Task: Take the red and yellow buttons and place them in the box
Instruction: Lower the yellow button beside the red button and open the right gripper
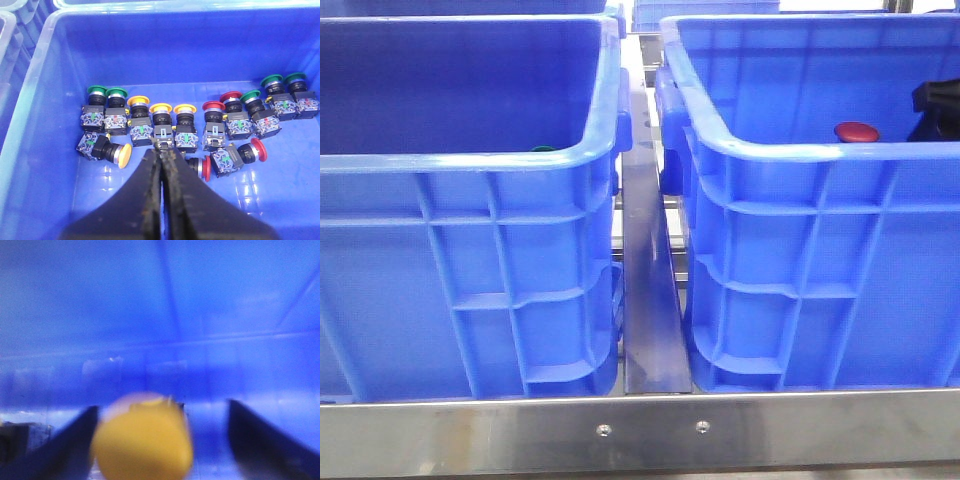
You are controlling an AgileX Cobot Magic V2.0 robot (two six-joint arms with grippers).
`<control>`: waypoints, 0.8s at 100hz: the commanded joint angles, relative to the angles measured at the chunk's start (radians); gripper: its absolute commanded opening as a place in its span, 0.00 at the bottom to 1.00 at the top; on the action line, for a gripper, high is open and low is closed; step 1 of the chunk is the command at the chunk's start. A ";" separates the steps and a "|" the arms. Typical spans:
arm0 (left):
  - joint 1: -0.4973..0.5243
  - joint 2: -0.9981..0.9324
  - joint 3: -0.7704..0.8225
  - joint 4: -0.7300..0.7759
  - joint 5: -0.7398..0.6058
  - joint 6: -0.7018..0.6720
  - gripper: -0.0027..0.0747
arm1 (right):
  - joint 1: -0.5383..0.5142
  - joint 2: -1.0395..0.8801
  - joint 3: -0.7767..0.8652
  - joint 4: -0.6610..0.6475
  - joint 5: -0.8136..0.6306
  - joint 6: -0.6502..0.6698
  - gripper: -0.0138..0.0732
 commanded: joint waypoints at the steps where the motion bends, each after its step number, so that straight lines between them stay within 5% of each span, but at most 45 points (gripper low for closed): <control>1: 0.002 -0.001 -0.028 -0.004 -0.071 -0.011 0.01 | -0.002 -0.084 -0.023 0.011 0.021 -0.007 0.86; 80: 0.002 -0.001 -0.028 -0.004 -0.069 -0.011 0.01 | -0.002 -0.826 0.365 0.034 0.011 0.002 0.86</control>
